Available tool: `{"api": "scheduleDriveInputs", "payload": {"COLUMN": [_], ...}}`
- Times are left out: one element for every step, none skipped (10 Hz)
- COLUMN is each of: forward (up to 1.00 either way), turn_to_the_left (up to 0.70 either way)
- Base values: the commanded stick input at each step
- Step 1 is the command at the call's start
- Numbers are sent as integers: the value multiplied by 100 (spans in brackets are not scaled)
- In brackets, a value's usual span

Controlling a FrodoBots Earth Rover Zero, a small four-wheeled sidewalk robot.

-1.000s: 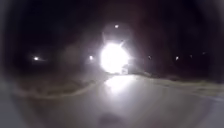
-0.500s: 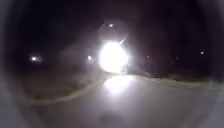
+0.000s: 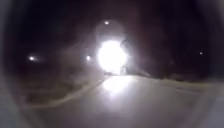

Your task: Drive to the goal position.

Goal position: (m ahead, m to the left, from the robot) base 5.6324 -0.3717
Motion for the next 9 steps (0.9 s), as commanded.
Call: {"api": "scheduleDriveInputs", "payload": {"forward": [100,100,100,100,100,100,100,100,100], "turn_to_the_left": [-3,-4,-4,-5,-3,-1,0,0,0]}}
